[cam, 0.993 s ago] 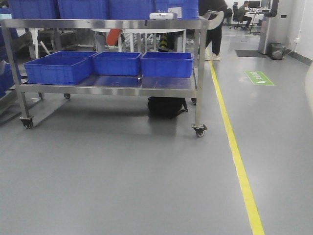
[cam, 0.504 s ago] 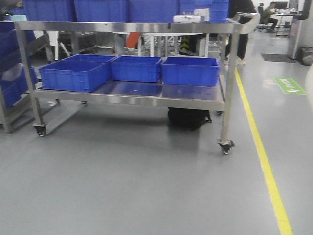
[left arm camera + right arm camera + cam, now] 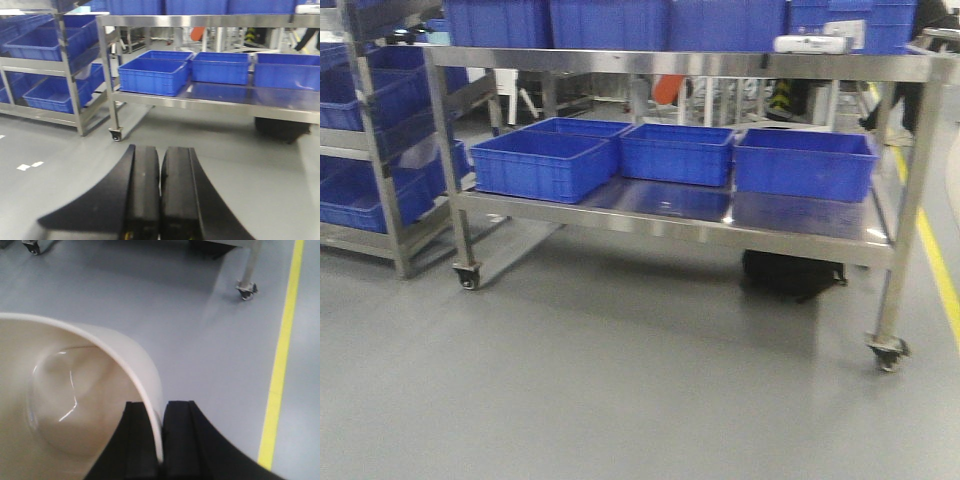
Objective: Move white bin to right shelf second layer
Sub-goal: 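Drive the base past the cart of blue crates carrying the bin, then drive the base along the shelf racks toward the windows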
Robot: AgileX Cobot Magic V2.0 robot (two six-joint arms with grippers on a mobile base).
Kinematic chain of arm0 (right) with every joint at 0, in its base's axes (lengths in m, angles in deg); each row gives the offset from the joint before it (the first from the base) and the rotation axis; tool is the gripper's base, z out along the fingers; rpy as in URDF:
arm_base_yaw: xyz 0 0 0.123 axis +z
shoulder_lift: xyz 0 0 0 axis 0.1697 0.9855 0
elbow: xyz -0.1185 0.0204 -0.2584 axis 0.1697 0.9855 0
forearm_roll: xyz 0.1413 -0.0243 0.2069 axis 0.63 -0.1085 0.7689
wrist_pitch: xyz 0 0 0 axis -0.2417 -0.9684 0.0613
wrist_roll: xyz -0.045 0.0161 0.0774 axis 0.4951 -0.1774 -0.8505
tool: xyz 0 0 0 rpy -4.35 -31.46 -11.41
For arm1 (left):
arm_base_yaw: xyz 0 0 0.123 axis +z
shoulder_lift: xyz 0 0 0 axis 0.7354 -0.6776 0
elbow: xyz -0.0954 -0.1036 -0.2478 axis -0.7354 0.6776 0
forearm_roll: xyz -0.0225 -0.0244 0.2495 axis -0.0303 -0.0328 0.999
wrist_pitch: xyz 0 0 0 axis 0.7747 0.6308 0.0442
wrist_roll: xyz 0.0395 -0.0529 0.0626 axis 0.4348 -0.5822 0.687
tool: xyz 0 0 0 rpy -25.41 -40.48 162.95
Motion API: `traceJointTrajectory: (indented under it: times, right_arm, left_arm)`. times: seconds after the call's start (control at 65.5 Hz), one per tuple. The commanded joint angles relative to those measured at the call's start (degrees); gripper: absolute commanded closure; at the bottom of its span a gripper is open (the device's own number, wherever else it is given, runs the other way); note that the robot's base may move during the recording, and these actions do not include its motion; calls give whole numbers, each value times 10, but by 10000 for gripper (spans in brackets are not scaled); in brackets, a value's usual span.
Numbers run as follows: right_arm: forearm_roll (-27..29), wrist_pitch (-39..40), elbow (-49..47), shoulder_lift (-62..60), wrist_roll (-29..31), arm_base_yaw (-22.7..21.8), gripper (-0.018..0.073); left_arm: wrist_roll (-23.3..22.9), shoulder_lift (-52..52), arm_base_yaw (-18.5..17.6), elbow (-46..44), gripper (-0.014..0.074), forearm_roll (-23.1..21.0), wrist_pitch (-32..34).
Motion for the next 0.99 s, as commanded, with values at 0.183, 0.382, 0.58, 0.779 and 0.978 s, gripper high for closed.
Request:
traceJointTrajectory:
  times: [0.183, 0.382, 0.58, 0.779, 0.978]
  right_arm:
    - [1, 51, -16, 2, 4, -4, 512]
    - [1, 51, -16, 2, 4, -4, 512]
    - [1, 51, -16, 2, 4, -4, 512]
    - [1, 51, -16, 2, 4, -4, 512]
    - [1, 51, -16, 2, 4, -4, 512]
  left_arm:
    - [-2, 9, -1, 21, 512, 0, 49]
    - [-2, 9, -1, 21, 512, 0, 49]
    - [-2, 9, -1, 21, 512, 0, 49]
    - [-2, 9, -1, 21, 512, 0, 49]
    - [-2, 9, -1, 21, 512, 0, 49]
